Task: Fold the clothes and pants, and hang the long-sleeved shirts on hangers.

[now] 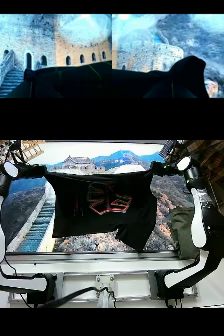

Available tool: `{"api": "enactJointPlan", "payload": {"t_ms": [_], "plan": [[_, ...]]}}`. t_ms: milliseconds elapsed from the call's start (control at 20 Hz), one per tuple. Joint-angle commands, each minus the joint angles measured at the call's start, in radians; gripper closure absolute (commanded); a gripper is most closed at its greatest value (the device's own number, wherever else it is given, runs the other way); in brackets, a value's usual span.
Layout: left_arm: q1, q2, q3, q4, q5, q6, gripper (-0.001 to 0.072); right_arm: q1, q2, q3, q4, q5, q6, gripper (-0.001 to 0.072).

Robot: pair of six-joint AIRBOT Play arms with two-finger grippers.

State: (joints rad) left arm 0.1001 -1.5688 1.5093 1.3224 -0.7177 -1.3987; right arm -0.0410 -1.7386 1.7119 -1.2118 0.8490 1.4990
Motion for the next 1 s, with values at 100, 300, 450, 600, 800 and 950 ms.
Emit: {"api": "enactJointPlan", "payload": {"t_ms": [100,300,450,600,800,950], "plan": [[0.008,-0.010,0.000,0.002,-0.113,0.001,0.0710,-0.016,-0.013,0.002,-0.070,0.151,0.001,0.0691],[0.000,0.012,-0.010,0.002,-0.237,-0.002,0.0710,-0.020,0.014,-0.023,-0.106,0.373,0.001,0.0692],[-0.001,0.045,-0.107,0.004,-0.235,-0.014,0.0710,-0.020,0.046,-0.086,-0.139,0.408,0.004,0.0692],[-0.004,0.050,-0.198,-0.005,-0.241,-0.014,0.0710,-0.020,0.060,-0.164,-0.163,0.395,0.004,0.0692],[-0.021,0.047,-0.244,-0.017,-0.233,-0.014,0.0709,-0.020,0.056,-0.217,-0.179,0.313,0.005,0.0691],[-0.020,0.046,-0.260,-0.018,-0.255,-0.014,0.0707,-0.021,0.056,-0.219,-0.196,0.325,0.005,0.0680]]}}
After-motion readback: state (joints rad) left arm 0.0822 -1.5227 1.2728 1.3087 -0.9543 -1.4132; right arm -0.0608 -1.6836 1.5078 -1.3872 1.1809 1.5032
